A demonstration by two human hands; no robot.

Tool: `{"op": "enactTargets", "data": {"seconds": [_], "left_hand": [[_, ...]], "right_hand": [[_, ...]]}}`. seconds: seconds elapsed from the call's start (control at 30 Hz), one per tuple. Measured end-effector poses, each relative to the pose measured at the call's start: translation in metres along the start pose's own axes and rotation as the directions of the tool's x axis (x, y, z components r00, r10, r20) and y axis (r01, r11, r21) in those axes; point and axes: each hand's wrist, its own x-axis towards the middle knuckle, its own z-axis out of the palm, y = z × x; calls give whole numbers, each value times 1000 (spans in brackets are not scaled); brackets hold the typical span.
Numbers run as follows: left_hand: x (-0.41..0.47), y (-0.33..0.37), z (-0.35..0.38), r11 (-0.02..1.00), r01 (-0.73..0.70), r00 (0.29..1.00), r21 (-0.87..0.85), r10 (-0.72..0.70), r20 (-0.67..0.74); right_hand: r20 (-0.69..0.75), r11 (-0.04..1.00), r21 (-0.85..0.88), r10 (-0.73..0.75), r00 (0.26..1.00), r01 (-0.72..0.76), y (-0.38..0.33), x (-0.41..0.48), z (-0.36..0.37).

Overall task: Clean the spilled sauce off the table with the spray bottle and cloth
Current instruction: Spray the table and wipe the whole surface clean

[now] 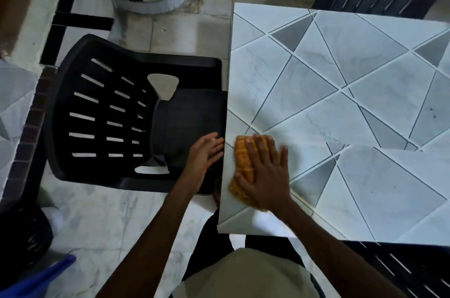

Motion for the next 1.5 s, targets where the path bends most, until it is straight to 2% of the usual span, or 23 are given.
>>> {"op": "enactTargets", "data": {"seconds": [0.03, 0.1, 0.17, 0.23, 0.3, 0.4, 0.47, 0.53, 0.57, 0.6, 0.67, 0.73, 0.77, 0.87, 0.97, 1.07, 1.2, 1.27, 1.37, 1.5], "left_hand": [[-1, 2, 3, 999, -16, 1000, 39, 16, 6], [-4, 5, 7, 991, -60, 998, 116, 59, 16], [-6, 2, 10, 978, -106, 994, 182, 103, 24], [-7, -4, 11, 951, -166, 986, 261, 166, 21], [-6, -9, 11, 909, -232, 968, 347, 251, -11], [-6, -12, 13, 803, -322, 925, 502, 379, -13], [-5, -13, 17, 668, -401, 880, 626, 472, 60], [-3, -16, 27, 459, -507, 805, 729, 555, 211], [-2, -19, 32, 355, -552, 766, 754, 572, 292], [-1, -22, 38, 273, -584, 737, 764, 573, 359], [3, -30, 51, 142, -605, 709, 784, 544, 449], [5, -39, 62, 9, -556, 714, 831, 517, 472], [4, -44, 66, -27, -522, 726, 853, 510, 460], [0, -54, 72, -38, -476, 744, 879, 516, 425], [-1, -63, 74, -73, -432, 766, 899, 496, 409], [-1, -68, 80, -46, -406, 797, 913, 472, 378], [-4, -70, 91, -36, -359, 799, 933, 504, 327], [-8, -73, 100, -83, -390, 778, 917, 504, 376], [-10, -79, 119, -179, -490, 719, 853, 471, 512], [-6, -95, 141, -263, -447, 781, 855, 351, 516]], "right_hand": [[-10, 999, -11, 32, 999, -33, 15, 7, -4], [-32, 980, 5, 199, 979, -199, 39, 36, -14], [-63, 920, 72, 389, 919, -385, 46, 81, -24], [-52, 890, 113, 449, 892, -442, 31, 120, -28], [-61, 923, 117, 375, 925, -367, 9, 133, -26], [-93, 985, 120, 135, 986, -124, 1, 95, -17], [-82, 991, 120, -43, 996, 52, 16, 54, -11], [-62, 983, 79, -161, 985, 166, 50, 17, -9], [-50, 983, 54, -175, 983, 178, 72, 3, -11], [-44, 989, 33, -145, 988, 147, 96, -8, -12], [-44, 998, 48, 50, 998, -47, 144, -27, -18], [-54, 949, 142, 290, 955, -280, 183, -46, -25], [-57, 917, 180, 370, 927, -355, 193, -55, -27], [-55, 876, 202, 457, 888, -439, 181, -78, -20], [-62, 884, 160, 452, 890, -438, 127, -88, -9], [-101, 949, 95, 309, 946, -300, 91, -67, -5], [-106, 992, 83, 108, 988, -99, 118, -12, -16], [-99, 985, 91, 156, 983, -147, 155, 3, -21], [-88, 932, 117, 353, 932, -342, 210, -16, -26], [-64, 861, 150, 498, 865, -485, 246, -101, -22]]}}
